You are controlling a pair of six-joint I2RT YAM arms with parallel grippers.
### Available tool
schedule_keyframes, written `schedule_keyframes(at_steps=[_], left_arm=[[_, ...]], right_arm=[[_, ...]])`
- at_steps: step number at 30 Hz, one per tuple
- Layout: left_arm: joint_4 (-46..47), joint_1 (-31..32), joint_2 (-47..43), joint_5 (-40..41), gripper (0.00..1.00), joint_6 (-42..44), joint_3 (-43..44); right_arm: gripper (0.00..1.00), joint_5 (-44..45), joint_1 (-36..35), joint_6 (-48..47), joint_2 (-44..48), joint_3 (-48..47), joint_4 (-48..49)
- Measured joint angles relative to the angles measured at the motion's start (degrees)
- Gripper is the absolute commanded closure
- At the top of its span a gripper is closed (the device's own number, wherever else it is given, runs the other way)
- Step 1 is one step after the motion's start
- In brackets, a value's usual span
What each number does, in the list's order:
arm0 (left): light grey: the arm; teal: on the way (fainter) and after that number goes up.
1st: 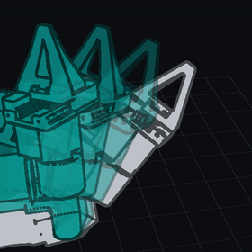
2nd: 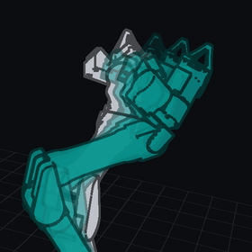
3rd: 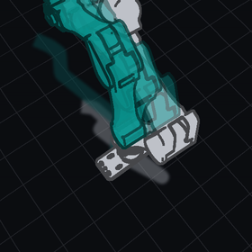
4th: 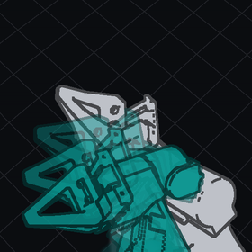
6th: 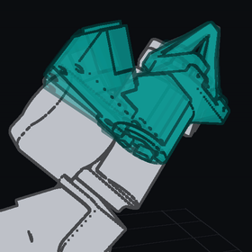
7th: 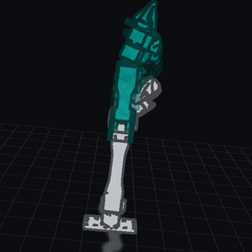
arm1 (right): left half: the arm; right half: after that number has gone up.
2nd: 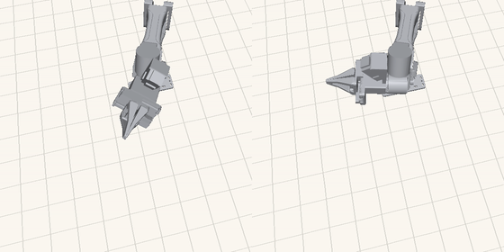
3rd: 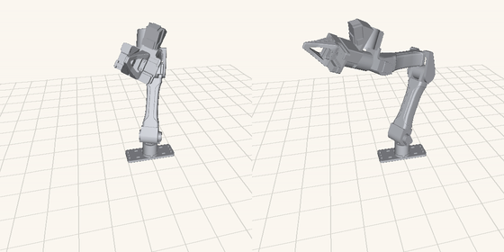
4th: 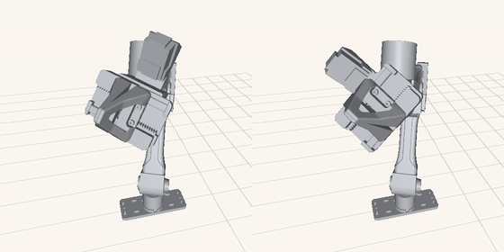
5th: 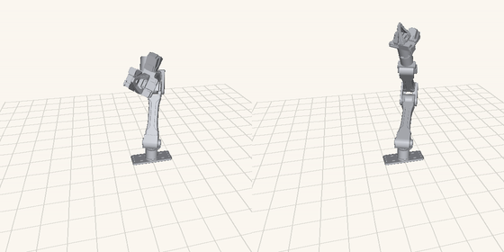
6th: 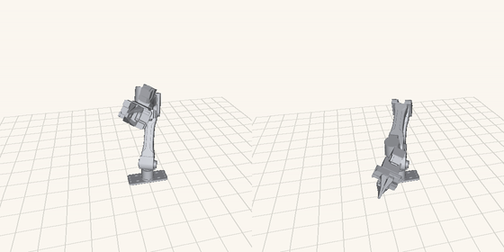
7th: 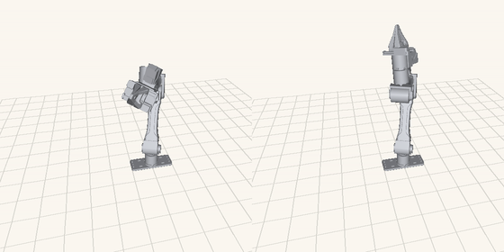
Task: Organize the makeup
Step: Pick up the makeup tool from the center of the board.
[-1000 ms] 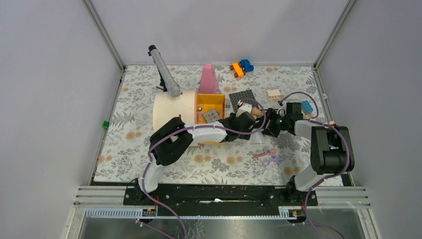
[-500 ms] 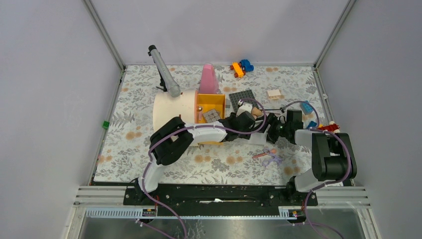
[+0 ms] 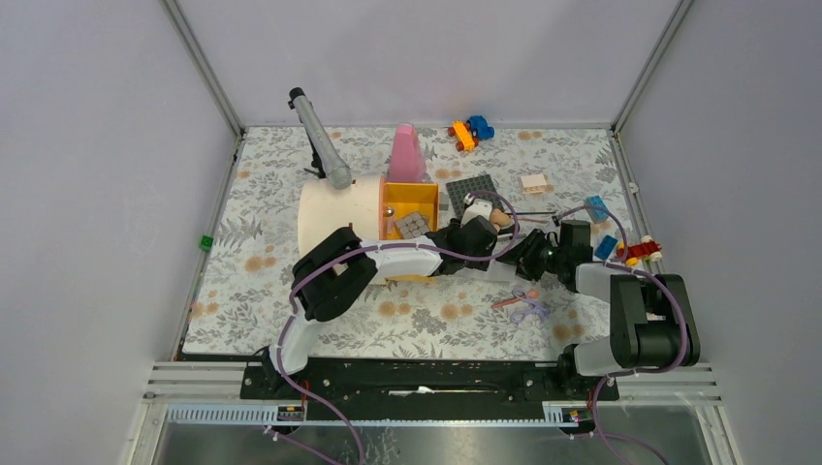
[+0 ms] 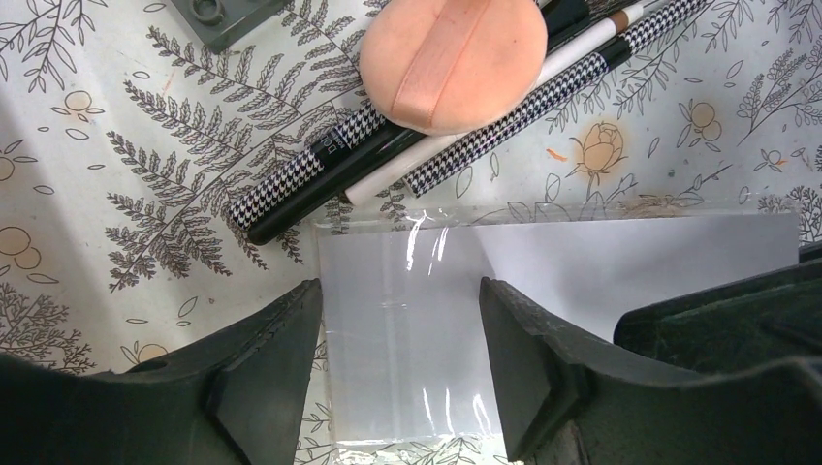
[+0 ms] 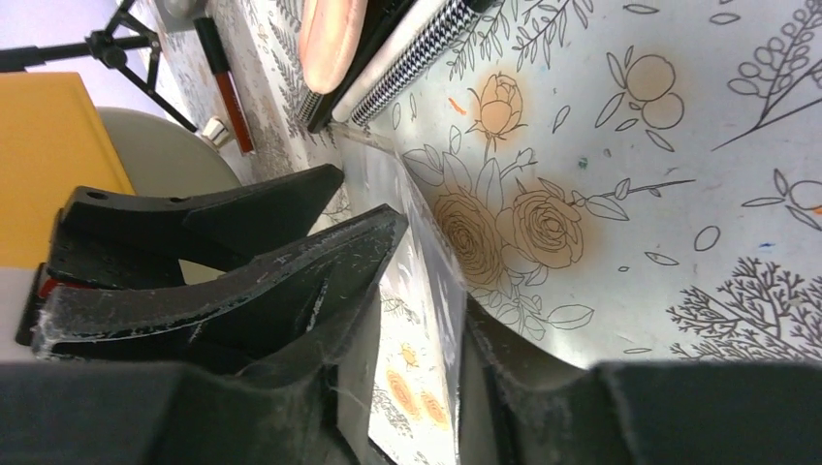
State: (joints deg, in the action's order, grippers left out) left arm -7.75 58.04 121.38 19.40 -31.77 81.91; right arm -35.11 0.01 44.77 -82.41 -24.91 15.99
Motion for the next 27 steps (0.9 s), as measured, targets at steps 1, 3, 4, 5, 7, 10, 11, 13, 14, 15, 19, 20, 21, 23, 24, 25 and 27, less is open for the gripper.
schedule_keyframes(at_steps=[1,3,4,5,7,10,11,13,14,15,19,20,21,23,24,25,27], left_arm=[[0.0,0.0,0.0,0.0,0.38,0.0,0.0],[0.0,0.0,0.0,0.0,0.38,0.0,0.0],[0.0,0.0,0.0,-0.1,0.38,0.0,0.0],[0.0,0.0,0.0,-0.1,0.37,0.0,0.0],[-0.1,0.0,-0.1,-0.3,0.37,0.0,0.0],[-0.6,0.0,-0.5,-0.8,0.36,0.0,0.0],[-1.2,0.0,-0.7,-1.1,0.35,0.0,0.0],[-2.2,0.0,-1.4,-1.9,0.34,0.0,0.0],[-2.7,0.0,-2.0,-2.6,0.33,0.0,0.0],[-3.2,0.1,-2.8,-3.1,0.32,0.0,0.0],[-5.4,0.2,-6.6,-5.9,0.28,0.3,1.5],[-6.1,0.2,-8.0,-6.8,0.27,0.5,2.4],[-6.6,0.3,-9.1,-7.6,0.26,0.7,3.4],[-7.9,0.4,-11.2,-8.7,0.25,1.7,6.2],[-9.0,0.6,-12.3,-9.2,0.24,2.4,8.0],[-9.8,0.9,-13.6,-9.4,0.24,3.1,9.8],[-11.0,1.7,-17.1,-9.8,0.22,4.5,12.3]], right_arm=[[0.71,0.1,0.0,0.0,0.2,0.0,0.2],[0.79,0.4,0.0,-0.1,0.6,0.1,0.2],[0.84,0.6,0.0,-0.1,0.9,0.1,0.2],[0.91,0.8,0.0,-0.2,1.0,0.1,0.2],[1.0,1.2,0.0,-0.2,1.2,0.2,0.3],[1.0,1.5,0.0,-0.1,1.2,0.2,0.3],[1.0,1.6,0.0,-0.2,1.2,0.2,0.3],[1.0,1.6,0.0,-0.1,1.3,0.2,0.3],[1.0,1.7,0.0,-0.1,1.4,0.2,0.3],[1.0,1.8,0.0,-0.1,1.6,0.2,0.3],[1.0,3.8,0.0,-0.7,4.4,0.2,-1.0],[1.0,4.6,0.0,-1.0,5.7,0.1,-1.9],[1.0,5.6,0.0,-1.4,7.1,-0.1,-3.1],[1.0,7.1,0.0,-2.0,10.2,-0.5,-5.2],[1.0,7.8,0.0,-2.3,11.9,-1.0,-6.4],[1.0,8.6,0.0,-2.6,13.7,-1.6,-7.7],[1.0,9.6,0.0,-2.9,17.3,-3.3,-9.8]])
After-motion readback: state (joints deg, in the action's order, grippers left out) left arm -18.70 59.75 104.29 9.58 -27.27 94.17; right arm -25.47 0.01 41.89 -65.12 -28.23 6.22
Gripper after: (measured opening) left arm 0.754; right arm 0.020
